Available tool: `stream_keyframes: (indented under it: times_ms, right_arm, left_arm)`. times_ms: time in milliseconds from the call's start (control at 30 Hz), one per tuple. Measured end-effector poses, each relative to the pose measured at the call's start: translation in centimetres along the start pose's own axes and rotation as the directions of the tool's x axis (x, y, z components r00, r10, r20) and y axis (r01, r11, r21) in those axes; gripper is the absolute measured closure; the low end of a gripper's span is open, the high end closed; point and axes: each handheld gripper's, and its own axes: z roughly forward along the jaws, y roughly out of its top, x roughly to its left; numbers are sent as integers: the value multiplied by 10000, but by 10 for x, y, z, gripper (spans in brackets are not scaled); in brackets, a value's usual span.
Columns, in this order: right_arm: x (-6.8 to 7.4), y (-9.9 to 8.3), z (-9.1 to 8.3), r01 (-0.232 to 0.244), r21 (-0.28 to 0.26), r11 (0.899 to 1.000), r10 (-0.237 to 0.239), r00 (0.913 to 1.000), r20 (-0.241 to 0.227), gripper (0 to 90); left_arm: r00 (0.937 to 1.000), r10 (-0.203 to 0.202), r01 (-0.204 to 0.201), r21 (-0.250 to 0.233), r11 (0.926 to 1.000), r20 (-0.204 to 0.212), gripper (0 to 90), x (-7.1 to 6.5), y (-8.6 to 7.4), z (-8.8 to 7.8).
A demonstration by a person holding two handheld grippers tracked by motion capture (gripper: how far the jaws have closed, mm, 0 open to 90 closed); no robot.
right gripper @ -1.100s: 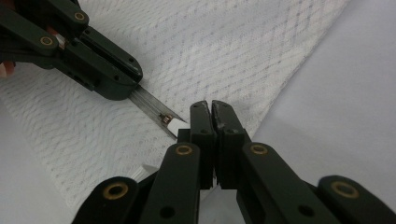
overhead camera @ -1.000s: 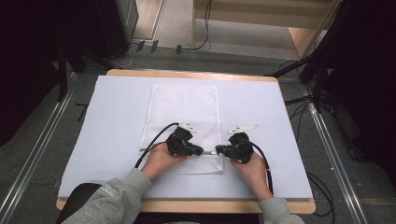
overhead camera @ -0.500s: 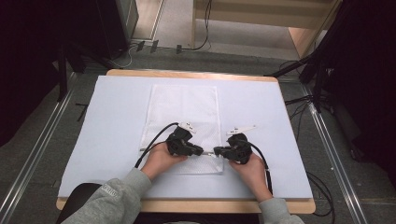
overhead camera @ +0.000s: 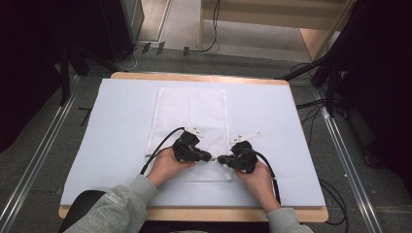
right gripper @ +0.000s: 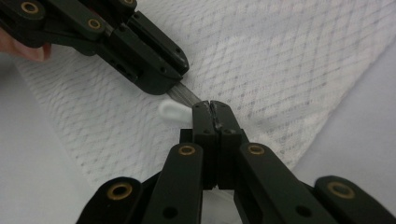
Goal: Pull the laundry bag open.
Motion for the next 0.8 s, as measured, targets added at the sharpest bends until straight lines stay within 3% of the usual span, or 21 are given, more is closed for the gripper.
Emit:
stream_keyframes:
  times_ms: [167,300,500,633,800]
  right_arm:
    - [-1,3,-2,43,-209,9998,-43,10000,-3,900]
    - [-5,3,-8,-59,-412,9991,62,10000,65,900]
    - [-10,-3,-14,-82,-183,9998,87,9995,305,900]
    - [-9,-5,-13,-30,4,10000,30,9992,411,900]
    - [-8,-7,-11,138,34,9999,-140,9987,498,900]
  left_arm:
    - [9999,-120,120,40,9999,-98,831,0,0,-1]
    - [9997,38,-37,77,10000,-224,811,-3,2,-2]
    - [9996,83,-85,-96,9999,-264,760,-6,5,-2]
    - [9995,145,-144,49,9999,-275,748,-6,7,3]
    - [9999,137,-136,100,9999,-59,749,-8,9,8]
